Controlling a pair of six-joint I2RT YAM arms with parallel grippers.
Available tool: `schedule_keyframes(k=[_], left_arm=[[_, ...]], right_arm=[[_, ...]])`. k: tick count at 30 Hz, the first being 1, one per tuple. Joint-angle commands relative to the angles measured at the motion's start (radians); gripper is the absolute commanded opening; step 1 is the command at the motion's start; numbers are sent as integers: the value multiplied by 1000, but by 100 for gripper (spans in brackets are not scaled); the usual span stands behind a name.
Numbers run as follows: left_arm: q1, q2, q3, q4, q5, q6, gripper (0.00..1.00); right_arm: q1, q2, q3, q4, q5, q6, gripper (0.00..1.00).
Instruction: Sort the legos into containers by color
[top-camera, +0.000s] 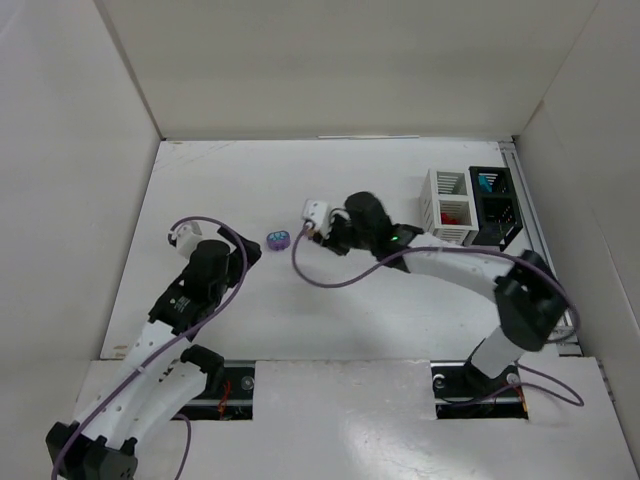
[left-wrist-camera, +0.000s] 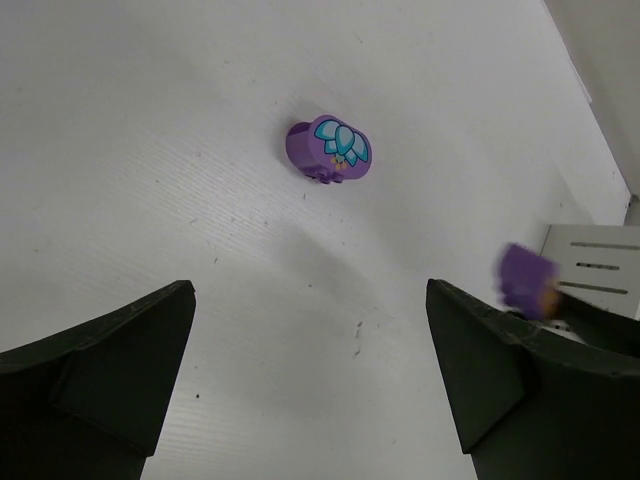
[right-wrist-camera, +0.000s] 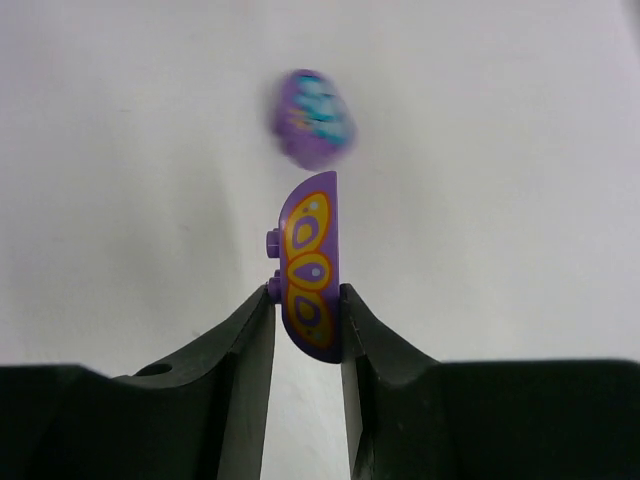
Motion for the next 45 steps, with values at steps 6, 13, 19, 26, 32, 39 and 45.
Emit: schedule_keyframes(k=[6,13,19,26,32,39,45], left_arm=[[1,141,1,152,49,71,99],[1,267,22,218,96,102,99],[11,331,53,228,116,120,99],[11,342,53,255,125,120,99],[11,342,53,264,135,141,99],[11,320,53,255,135,151,99],[11,218,44,189,106,114,99]], right_arm=[[-428,-492,-150,-256,280,45,26],[-790,-588,-93,-527,544,123,28],[-867,-487,-70,-527,556,134,30],[-907,-407,-39,-489,503,109,63],[-907,-446,-69,-428,449,71,59],[-888,-517,-82,-398,326,-4,64],[-470,-461,-70,-244,57,-240,74]])
